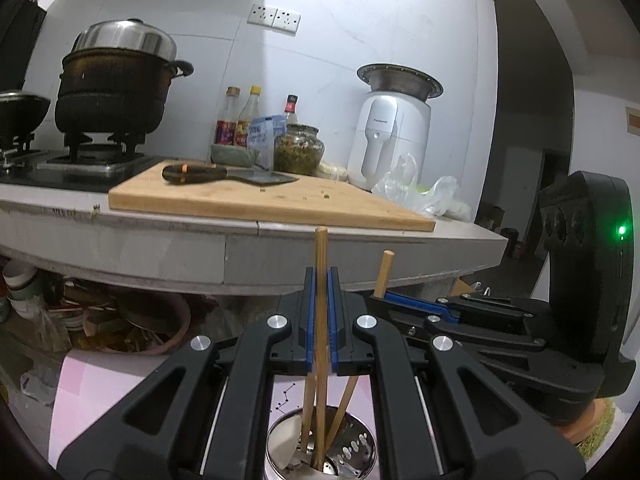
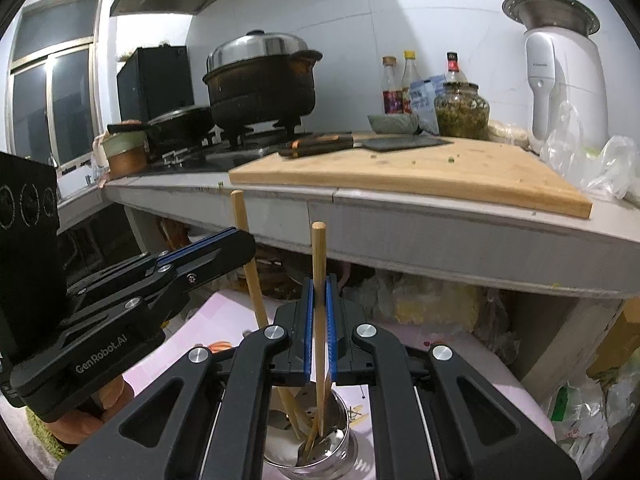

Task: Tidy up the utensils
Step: 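Lower both held chopsticks into the steel holder with both tools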

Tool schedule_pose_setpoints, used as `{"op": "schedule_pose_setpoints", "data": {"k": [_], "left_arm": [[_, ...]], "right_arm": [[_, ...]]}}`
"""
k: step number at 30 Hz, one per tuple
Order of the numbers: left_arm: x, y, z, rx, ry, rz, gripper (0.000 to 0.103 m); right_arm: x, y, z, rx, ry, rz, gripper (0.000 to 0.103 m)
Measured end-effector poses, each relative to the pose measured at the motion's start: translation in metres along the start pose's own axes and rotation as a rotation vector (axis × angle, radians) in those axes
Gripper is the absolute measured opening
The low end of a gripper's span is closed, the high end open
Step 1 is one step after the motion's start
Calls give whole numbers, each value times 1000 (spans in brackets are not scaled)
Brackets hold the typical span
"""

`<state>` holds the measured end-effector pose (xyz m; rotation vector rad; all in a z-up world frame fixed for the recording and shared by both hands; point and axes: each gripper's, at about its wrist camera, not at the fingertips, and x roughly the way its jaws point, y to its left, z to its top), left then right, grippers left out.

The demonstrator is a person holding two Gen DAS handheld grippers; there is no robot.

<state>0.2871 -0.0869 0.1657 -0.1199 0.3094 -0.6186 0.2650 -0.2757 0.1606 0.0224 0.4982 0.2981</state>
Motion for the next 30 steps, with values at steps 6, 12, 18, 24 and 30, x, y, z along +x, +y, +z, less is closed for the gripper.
{"op": "schedule_pose_setpoints", "data": {"k": [6,12,18,24,30], "left_arm": [[3,5,-15,-9,13,-14,5],[1,7,-26,-5,25,-26,5],[0,8,-36,-12,43,-33,5],[2,13,-45,-34,63,-37,5],[3,14,-53,-37,69,-41,5]], "right_arm": [[6,0,-12,5,16,14,6],[6,2,-19,3,21,21,6],[5,5,-28,0,28,28,7],[7,5,-34,7,43,36,7],[12,5,-43,9,68,41,7]]}}
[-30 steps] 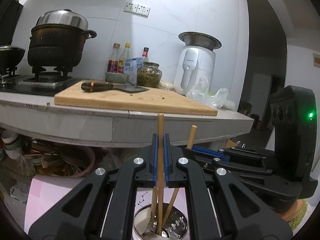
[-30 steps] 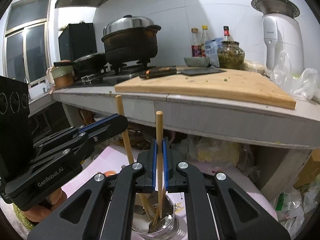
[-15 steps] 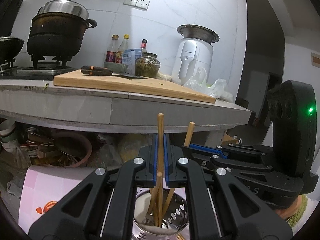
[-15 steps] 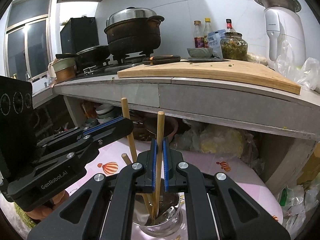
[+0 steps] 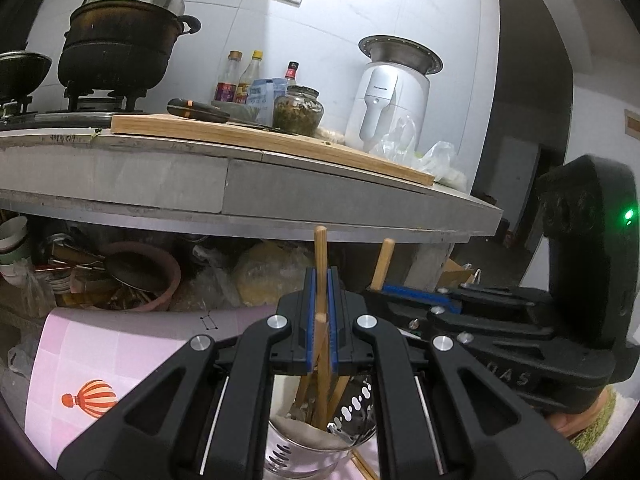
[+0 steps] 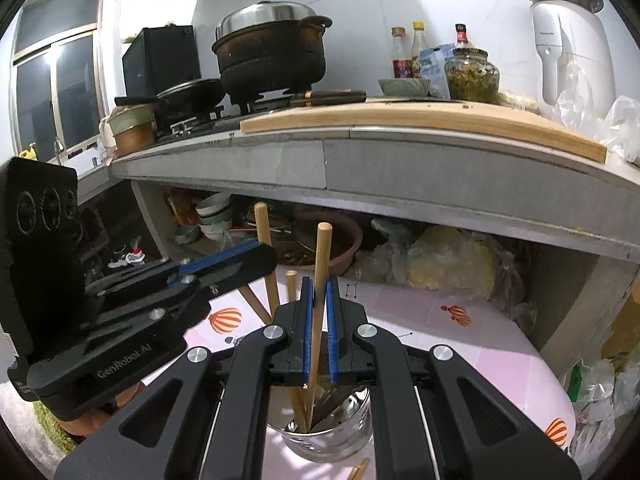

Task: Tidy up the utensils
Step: 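Lower both held chopsticks into the steel holder with both tools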

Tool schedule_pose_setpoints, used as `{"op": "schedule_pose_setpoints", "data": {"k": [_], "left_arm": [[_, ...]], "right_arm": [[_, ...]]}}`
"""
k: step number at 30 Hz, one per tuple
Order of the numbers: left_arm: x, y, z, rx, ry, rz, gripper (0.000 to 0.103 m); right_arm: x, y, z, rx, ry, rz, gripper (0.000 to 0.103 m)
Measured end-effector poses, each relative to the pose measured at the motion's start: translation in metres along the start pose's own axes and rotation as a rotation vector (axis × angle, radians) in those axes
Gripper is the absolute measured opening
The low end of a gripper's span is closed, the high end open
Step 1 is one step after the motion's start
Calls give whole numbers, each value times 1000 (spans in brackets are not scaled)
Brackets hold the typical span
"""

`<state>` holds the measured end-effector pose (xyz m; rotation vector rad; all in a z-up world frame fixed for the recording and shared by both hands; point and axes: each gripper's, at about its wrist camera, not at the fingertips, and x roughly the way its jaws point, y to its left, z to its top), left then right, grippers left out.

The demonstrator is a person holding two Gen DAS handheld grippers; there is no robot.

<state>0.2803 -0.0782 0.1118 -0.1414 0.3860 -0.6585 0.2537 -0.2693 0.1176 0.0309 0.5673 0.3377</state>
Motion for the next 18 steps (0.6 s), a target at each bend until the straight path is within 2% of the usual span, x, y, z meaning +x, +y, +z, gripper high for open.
{"op": "schedule_pose_setpoints", "data": {"k": [10,18], "left_arm": [[-7,1,-4,-4,-2,4,5],[-13,-2,-9,11,0,7,5]], "right_arm": [[0,-7,-8,22,6,-7,7],[8,-8,-24,39,49,1,8]]}}
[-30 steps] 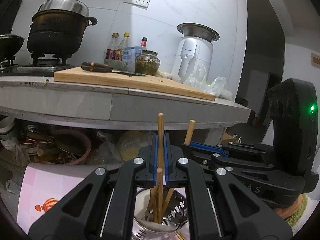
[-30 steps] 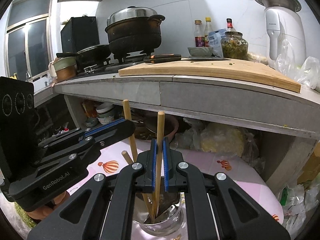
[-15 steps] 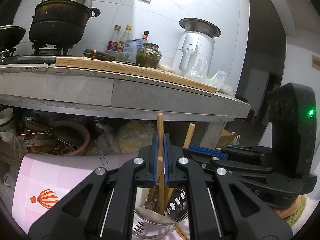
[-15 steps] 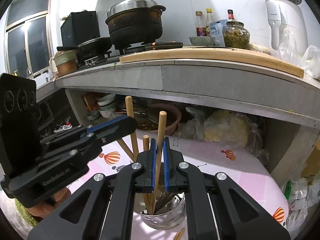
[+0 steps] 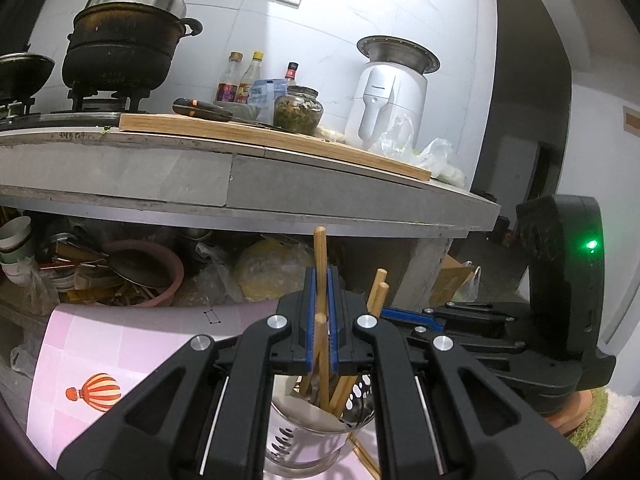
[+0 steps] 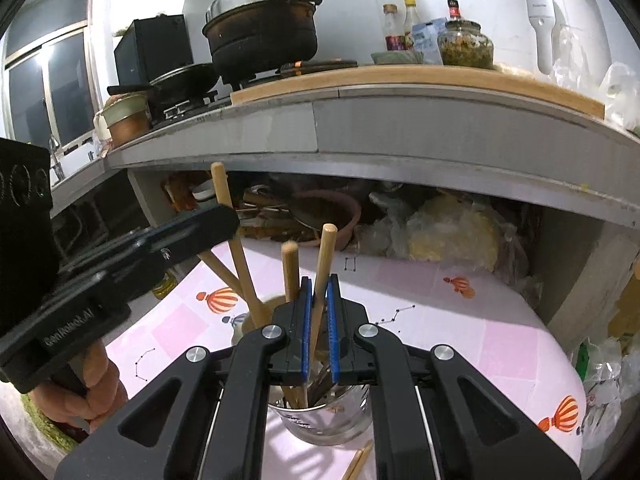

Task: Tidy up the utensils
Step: 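Lower both held chopsticks into the steel holder with both tools, then open both tools to release the chopsticks inside the holder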

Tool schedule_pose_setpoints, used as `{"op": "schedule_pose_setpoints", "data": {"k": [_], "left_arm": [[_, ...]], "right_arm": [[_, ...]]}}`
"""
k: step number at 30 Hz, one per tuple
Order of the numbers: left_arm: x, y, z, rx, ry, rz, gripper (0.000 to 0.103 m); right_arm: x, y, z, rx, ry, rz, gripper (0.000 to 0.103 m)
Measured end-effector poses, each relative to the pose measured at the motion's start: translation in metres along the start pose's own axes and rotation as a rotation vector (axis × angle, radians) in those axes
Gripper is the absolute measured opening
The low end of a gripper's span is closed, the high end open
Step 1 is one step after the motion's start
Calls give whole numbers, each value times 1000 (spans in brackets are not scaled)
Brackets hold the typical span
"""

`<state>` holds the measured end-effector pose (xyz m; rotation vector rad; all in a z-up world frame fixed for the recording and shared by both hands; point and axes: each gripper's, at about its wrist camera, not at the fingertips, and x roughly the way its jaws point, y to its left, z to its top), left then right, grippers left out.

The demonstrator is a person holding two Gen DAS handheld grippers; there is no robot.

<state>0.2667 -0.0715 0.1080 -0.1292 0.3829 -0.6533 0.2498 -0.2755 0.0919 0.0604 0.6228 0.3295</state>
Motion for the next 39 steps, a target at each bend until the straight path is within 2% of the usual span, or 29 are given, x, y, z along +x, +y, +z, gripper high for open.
{"op": "schedule_pose_setpoints", "data": {"k": [13,20,29,33,35,37,39], "left_arm": [[-12,-16,-12,30,15,-31,5],[-11,-18,-14,33,16,3,5],[-8,-3,-11,-20,39,26,6],[-9,2,-11,-37,45,39,12],[-9,4,-11,-46,52,47,19],[-9,7,-11,-53,53,51,25],[-10,8,-11,-57,49,55,28]], "right_arm": [[-6,-2,-5,5,3,-13,8],[-3,-3,-2,13,14,-14,9],[-3,-11,-2,46,41,-5,9],[-4,-15,-2,65,49,3,10],[-4,-16,-2,72,52,7,18],[-7,-15,-3,68,47,7,30],[-9,-14,-3,65,44,7,31]]}}
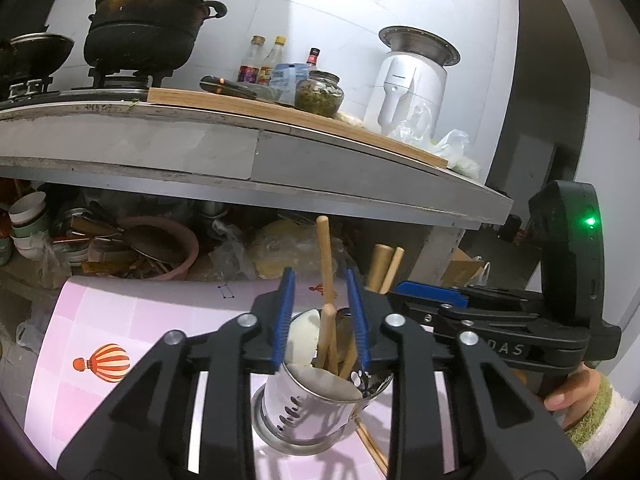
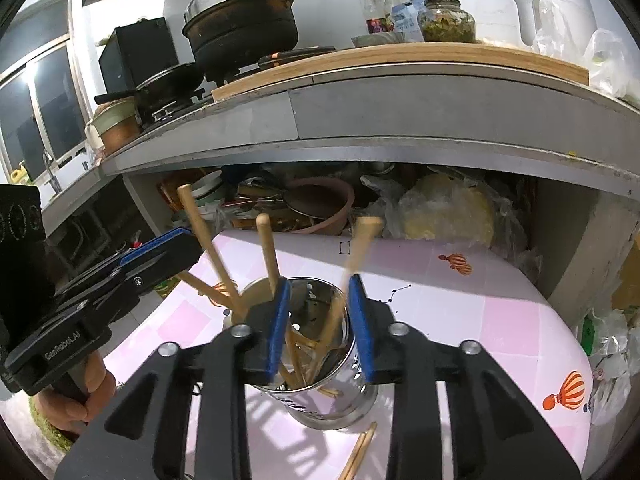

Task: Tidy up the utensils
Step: 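Open both tools to release the chopsticks inside the holder, then withdraw both tools from the holder and move down to the last chopsticks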

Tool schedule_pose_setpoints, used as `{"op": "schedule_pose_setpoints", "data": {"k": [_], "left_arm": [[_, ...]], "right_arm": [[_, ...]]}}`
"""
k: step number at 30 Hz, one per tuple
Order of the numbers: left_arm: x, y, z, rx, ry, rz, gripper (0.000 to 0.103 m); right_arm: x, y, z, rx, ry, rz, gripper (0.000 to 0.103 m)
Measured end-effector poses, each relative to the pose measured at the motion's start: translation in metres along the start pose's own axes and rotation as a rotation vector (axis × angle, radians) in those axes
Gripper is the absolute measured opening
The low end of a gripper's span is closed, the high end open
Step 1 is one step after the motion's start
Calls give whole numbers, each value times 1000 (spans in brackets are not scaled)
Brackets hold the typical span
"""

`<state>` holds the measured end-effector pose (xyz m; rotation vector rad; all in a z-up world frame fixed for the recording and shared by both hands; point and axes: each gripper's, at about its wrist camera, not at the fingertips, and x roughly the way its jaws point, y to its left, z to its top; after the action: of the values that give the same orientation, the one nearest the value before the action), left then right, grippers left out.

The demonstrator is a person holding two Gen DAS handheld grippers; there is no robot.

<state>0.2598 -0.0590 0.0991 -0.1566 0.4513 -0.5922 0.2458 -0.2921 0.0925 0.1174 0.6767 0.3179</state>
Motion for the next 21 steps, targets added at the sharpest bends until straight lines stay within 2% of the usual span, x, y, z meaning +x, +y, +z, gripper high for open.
{"op": "schedule_pose_setpoints", "data": {"k": [8,11,16,21], "left_arm": [[-9,2,3,-10,-22,21,37],[-16,3,3,-9,-27,35,44],[-34,5,-3,-17,-30,53,55],[-53,11,-19,-37,-6,75,62]], "right_arm": [[-16,0,0,13,-29,13,37],[-29,-4,-4,25,-50,20,39],[-59,-19,-23,71,-73,29,40],[-80,-42,-55,154,-50,32,41]]}}
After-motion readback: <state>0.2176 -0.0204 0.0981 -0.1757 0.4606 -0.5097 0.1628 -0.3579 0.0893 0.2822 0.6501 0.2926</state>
